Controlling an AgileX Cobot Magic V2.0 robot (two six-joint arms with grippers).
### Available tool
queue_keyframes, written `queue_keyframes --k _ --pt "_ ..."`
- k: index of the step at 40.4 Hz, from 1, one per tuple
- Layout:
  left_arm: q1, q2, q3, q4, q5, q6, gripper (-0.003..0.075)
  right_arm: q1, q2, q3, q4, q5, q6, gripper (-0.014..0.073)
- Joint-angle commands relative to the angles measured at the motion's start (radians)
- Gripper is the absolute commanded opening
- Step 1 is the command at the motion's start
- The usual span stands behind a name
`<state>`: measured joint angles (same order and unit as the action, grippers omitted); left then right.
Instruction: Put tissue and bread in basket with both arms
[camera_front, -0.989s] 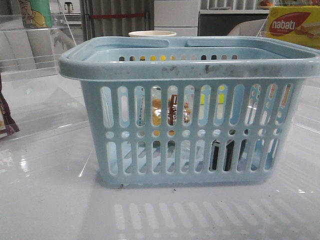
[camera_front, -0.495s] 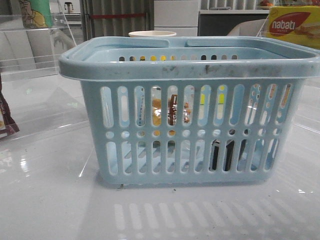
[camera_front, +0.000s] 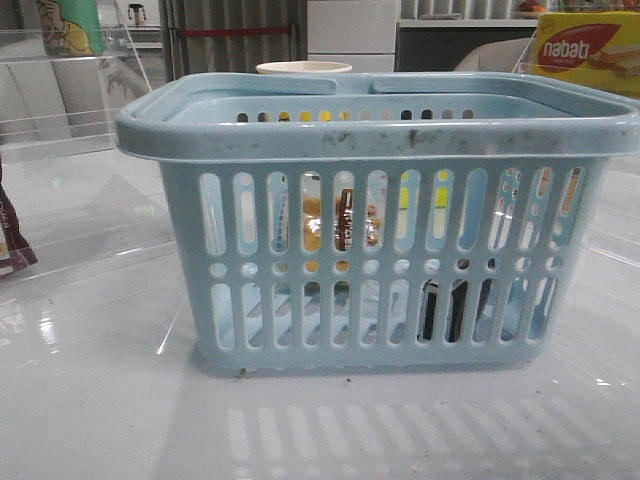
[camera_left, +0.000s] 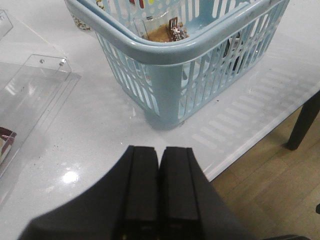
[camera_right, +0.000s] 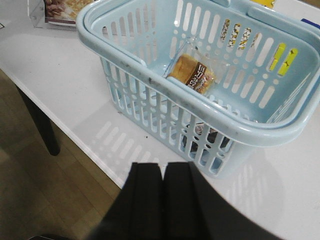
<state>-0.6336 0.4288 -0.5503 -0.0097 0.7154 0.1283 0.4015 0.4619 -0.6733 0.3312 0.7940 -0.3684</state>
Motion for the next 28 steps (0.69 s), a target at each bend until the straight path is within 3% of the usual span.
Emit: queue_keyframes --k 1,8,28 --pt "0.02 -0.071 0.006 -0.006 -0.084 -0.01 0.0092 -0.001 0.004 -0.027 0.02 -0.067 -0.011 0.0056" --pt "0.127 -0.212 0.107 -0.006 -0.089 -0.01 0.0092 -0.001 0.004 -0.027 0.02 -0.067 -0.011 0.0056" --pt "0.41 -0.451 0.537 -0.006 -0.677 -0.01 0.0092 -0.001 0.004 -0.027 0.02 -0.065 -0.011 0.0056"
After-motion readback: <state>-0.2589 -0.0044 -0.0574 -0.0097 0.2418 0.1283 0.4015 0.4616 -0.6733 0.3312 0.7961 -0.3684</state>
